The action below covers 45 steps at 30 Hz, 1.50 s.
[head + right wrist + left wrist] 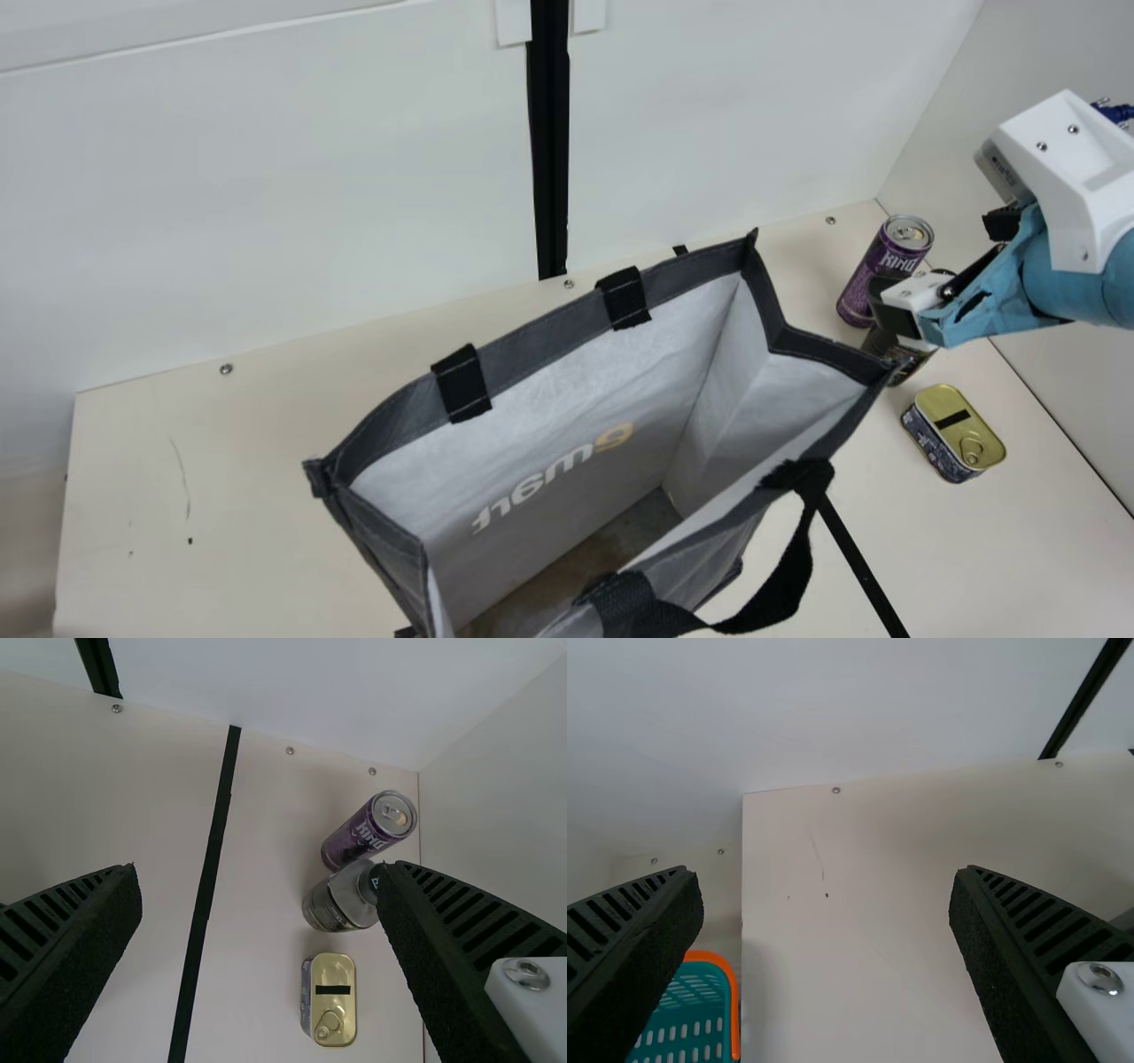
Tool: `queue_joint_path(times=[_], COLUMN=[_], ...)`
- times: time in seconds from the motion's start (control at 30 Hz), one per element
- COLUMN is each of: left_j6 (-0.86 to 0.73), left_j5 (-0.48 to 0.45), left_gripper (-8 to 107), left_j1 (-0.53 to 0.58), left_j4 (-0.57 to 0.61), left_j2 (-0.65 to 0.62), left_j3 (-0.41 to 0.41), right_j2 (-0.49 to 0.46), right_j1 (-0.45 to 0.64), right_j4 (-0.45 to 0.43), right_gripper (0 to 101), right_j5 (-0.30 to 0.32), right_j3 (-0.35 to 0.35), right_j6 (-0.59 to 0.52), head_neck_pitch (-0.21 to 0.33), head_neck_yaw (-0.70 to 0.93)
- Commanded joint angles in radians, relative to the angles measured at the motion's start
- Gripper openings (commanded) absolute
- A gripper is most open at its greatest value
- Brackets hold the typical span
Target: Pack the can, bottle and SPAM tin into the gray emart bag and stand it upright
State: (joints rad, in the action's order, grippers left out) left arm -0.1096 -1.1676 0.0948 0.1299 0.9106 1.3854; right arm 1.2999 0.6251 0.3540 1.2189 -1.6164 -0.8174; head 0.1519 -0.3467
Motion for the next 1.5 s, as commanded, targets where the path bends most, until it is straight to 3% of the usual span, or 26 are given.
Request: queue_joint_path(times=[0.0,0.6,1.47], left_j6=[-0.019,-0.173,-0.260], left_j5=[-0.002,-0.014,-0.010], left_gripper=[90,90,90], left_j1=[-0.002,0.006,0.186], left_j4=[0.018,0.155,0.197], left_j2=[0.013,0.126,0.300], left_j3=[0.019,0.160,0.371], right_j2=[0.000,0.000,0.000], right_j1=[0.000,0.000,0.000], right_j4=[0.000,0.000,0.000], right_gripper=[95,95,95], right_j5=[0.000,0.000,0.000], right_j3=[0.000,0.000,0.000], right_j6=[0.000,0.000,0.000], head_neck_pitch=[0.023,0.023,0.023], head_neck_yaw=[-0.002,-0.002,-0.002])
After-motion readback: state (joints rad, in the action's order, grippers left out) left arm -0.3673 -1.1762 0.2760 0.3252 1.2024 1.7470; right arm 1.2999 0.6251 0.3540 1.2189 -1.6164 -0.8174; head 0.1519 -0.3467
